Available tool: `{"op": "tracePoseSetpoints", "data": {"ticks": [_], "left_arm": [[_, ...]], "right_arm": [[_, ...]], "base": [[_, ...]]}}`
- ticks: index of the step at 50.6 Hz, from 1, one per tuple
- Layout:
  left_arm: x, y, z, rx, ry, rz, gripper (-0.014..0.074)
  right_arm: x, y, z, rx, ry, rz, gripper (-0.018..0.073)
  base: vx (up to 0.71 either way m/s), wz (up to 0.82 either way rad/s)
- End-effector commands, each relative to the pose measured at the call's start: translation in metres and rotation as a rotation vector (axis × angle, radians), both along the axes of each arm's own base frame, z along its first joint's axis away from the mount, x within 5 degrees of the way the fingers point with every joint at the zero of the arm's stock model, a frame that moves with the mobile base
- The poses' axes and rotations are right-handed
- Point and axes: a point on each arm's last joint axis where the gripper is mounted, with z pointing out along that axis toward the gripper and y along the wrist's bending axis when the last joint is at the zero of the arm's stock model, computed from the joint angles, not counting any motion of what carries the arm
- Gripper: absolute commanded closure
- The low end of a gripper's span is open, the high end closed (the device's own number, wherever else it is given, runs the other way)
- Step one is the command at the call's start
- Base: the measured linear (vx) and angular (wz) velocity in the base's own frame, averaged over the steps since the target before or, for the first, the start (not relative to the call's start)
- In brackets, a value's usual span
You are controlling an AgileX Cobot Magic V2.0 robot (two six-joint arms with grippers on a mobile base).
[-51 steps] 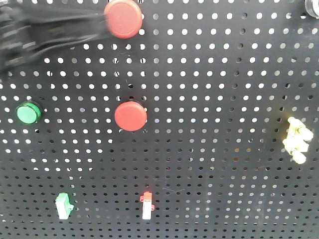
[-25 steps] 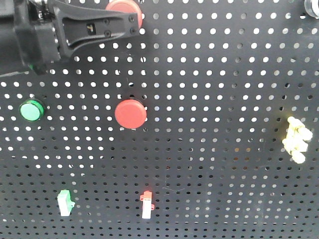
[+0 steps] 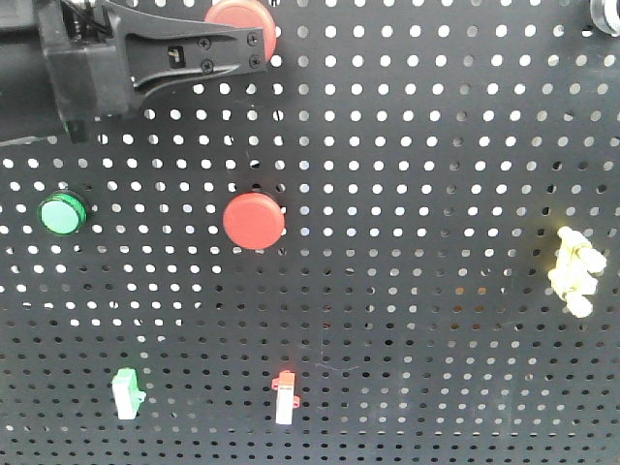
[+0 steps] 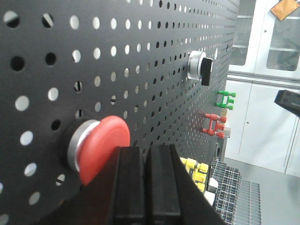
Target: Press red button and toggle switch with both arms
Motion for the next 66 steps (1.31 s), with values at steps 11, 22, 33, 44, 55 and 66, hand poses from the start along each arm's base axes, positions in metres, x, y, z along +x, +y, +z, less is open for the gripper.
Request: {"op": "tracePoseSetpoints", "data": {"ticks": [11, 22, 33, 44, 55, 66], "left_arm": [[0.033, 0.011, 0.004, -0.119, 0.048, 0.229, 0.0594], [0.023, 0.010, 0.006, -0.083, 0.032, 0.190, 0.0594], [-0.012, 0.020, 0.013, 0.009, -0.059, 0.170, 0.0594], [-0.068, 0.044, 0.003, 0.066, -0.139, 0.219, 0.0594], [-0.128, 0.068, -0.020, 0.064, -0.193, 0.245, 0.0594], [-0.174, 0.091, -0.043, 0.016, -0.223, 0.323, 0.0594]], "right_arm": [[-0.001, -0.002, 0.013, 0.000, -0.082, -0.025, 0.0562], [-0.001, -0.002, 0.013, -0.003, -0.081, -0.026, 0.0562], [-0.002, -0.002, 0.013, 0.002, -0.081, -0.023, 0.0562], [-0.009, 0.000, 0.010, 0.036, -0.055, 0.013, 0.0562], [-0.012, 0.008, 0.004, -0.033, 0.005, 0.087, 0.0562], [-0.009, 0.031, 0.006, -0.194, -0.053, 0.319, 0.0562]], "base": [[0.00, 0.00], [0.00, 0.00], [0.00, 0.00], [0.00, 0.00], [0.00, 0.00], [0.00, 0.00]]}}
